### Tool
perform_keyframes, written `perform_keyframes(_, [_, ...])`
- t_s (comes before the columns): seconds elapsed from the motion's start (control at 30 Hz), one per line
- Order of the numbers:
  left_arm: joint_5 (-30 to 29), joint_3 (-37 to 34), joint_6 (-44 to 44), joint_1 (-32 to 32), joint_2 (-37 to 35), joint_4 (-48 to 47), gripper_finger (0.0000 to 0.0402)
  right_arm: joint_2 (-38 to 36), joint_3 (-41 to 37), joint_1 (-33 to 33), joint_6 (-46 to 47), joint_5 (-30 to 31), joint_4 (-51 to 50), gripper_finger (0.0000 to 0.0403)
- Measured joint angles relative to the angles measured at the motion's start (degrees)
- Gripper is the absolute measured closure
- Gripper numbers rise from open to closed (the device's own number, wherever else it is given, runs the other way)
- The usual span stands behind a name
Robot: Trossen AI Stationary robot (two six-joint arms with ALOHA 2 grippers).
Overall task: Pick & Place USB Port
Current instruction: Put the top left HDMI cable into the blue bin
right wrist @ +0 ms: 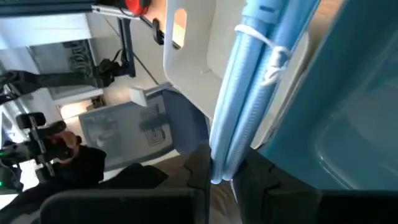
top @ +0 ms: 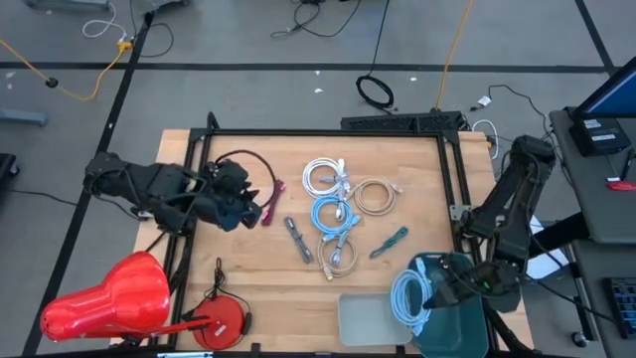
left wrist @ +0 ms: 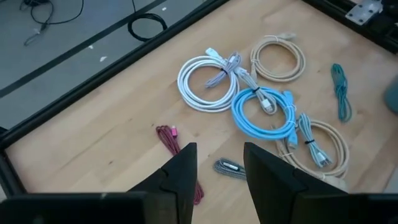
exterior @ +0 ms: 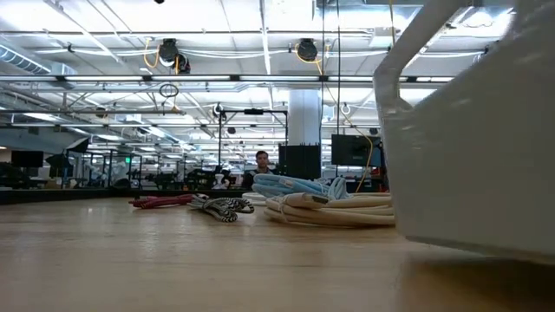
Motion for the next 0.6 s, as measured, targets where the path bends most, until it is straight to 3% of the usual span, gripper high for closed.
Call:
perform_keyframes(0.13, [-0.08, 0.00, 0.28, 0.04, 0.02, -0.15, 0.0266, 0.30, 3.75, -0.03, -2.38, -1.32, -3.53, 0.0373])
perform_keyframes(0.4, [-0.07, -0.02, -0.13, -0.56, 0.02, -0.50, 0.0266, 0.80, 19.00, 0.13, -3.83, -1.84, -20.88, 0.0373])
perform_keyframes(0.6, [-0.90, -1.97, -3.25, -1.97, 0.02, -0.38, 0.0266, 5.73, 30.67, 0.20, 3.54, -18.67, -43.25, 0.0373])
